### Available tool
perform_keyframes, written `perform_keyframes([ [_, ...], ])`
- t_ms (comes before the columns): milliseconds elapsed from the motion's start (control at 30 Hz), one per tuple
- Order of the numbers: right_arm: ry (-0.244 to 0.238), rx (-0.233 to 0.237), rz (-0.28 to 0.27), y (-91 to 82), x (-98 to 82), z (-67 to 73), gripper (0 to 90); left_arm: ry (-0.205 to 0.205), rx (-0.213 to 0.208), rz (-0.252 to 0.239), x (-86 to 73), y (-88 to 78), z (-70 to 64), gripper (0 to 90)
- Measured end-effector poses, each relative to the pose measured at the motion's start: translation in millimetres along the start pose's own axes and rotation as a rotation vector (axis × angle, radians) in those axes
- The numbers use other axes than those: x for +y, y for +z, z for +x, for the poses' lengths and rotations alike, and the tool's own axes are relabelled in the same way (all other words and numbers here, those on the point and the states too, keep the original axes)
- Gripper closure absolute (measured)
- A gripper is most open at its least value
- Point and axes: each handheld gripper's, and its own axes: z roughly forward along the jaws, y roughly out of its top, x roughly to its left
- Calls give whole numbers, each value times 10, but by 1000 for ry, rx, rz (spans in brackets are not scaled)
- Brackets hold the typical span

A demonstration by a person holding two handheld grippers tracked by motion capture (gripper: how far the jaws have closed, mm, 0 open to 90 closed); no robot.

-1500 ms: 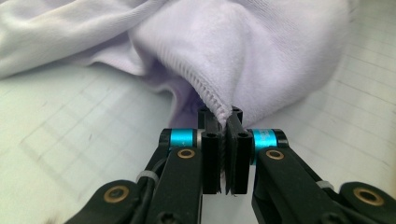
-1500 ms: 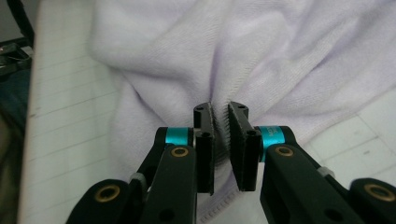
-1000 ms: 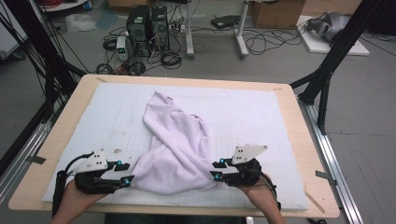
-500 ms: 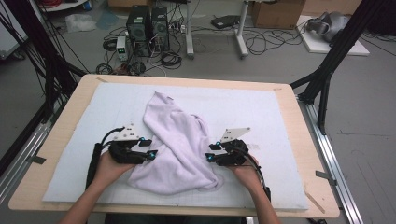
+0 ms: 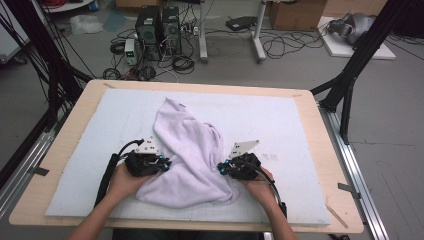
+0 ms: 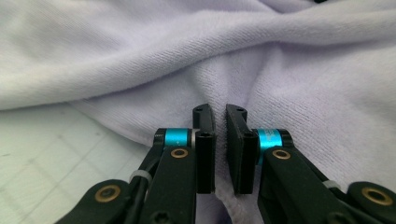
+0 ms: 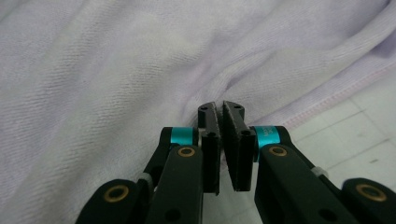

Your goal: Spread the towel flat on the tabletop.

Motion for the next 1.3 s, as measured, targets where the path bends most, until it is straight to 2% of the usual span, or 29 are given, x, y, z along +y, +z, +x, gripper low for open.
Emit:
perform_keyframes([
  [67,6,-1,-25,-78,5,-1,863,-10,1,-29,-24,-133,-4,823],
  [133,16,-3,-73,-202,4,3,864,-17,8,-44,-78,-260,-5,823],
  [200,12,-7,-86,-294,-8,17,864,-18,21,-50,-151,-394,-16,823],
  [233,5,-12,-90,-385,-34,63,864,-19,27,-54,-188,-458,-30,823],
  [267,5,-12,-90,-385,-34,63,864,-19,33,-54,-226,-521,-54,823],
  [367,-2,1,-93,-488,-93,178,864,-10,34,-58,-346,-694,-159,824],
  [467,-21,10,-72,-558,-161,320,865,-6,18,-57,-457,-827,-269,820],
  [533,-35,27,-67,-599,-193,390,862,-12,-9,-69,-500,-885,-313,782],
  [600,-37,49,-79,-668,-219,455,836,-14,-10,-83,-496,-922,-324,672],
  [633,-32,46,-98,-705,-218,463,805,-15,-4,-89,-482,-924,-317,611],
  [733,-15,32,-128,-738,-161,402,696,-28,6,-98,-390,-887,-224,525],
  [833,-9,28,-152,-659,-44,304,619,-44,7,-121,-267,-754,-102,490],
  [933,-9,26,-144,-438,42,163,566,-46,-11,-100,-171,-556,-13,463],
  [1033,5,36,-81,-191,64,53,540,-49,-46,-39,-131,-293,49,451],
  [1133,17,38,-12,-57,30,5,547,-52,-66,25,-176,-121,100,480],
  [1167,33,39,24,-15,-19,2,609,-56,-85,42,-213,-73,109,598],
  [1200,33,39,24,-15,-19,2,609,-52,-91,49,-232,-61,107,598],
  [1233,30,38,28,-1,-41,6,630,-53,-95,41,-249,-64,87,634],
  [1267,30,32,10,4,-74,19,707,-43,-93,42,-251,-78,80,686],
  [1300,42,48,16,4,-81,26,760,-43,-94,46,-255,-92,61,724],
])
